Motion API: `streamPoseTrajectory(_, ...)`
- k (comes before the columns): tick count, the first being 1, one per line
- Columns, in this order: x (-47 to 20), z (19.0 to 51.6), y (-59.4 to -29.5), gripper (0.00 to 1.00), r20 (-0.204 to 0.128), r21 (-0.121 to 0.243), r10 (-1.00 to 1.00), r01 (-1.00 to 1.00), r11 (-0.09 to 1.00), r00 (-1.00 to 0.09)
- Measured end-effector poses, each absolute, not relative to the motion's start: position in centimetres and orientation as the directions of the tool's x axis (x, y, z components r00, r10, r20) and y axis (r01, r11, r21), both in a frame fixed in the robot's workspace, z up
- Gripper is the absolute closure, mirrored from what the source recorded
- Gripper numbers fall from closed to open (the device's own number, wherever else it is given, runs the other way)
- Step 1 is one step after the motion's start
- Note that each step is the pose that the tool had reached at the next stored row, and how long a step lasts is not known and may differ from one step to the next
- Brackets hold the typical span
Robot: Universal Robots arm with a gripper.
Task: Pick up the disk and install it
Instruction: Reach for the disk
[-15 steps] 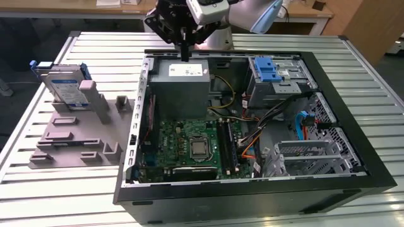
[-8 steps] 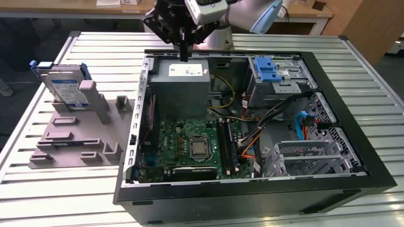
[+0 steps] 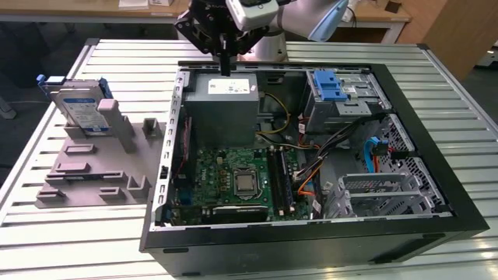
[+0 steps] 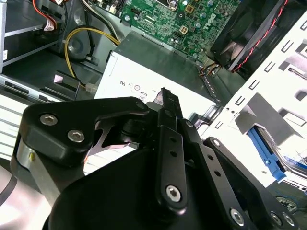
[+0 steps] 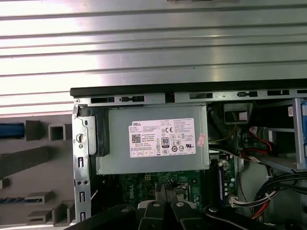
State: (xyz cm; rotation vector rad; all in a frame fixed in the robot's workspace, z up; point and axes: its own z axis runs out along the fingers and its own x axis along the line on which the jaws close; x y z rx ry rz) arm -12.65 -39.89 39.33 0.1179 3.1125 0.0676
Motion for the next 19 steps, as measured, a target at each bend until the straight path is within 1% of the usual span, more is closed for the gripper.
streamPoseTrajectory(19, -13.8, 39.2, -39.9, 0.89, -0.024, 0.044, 0.076, 0.075, 0.996, -0.997)
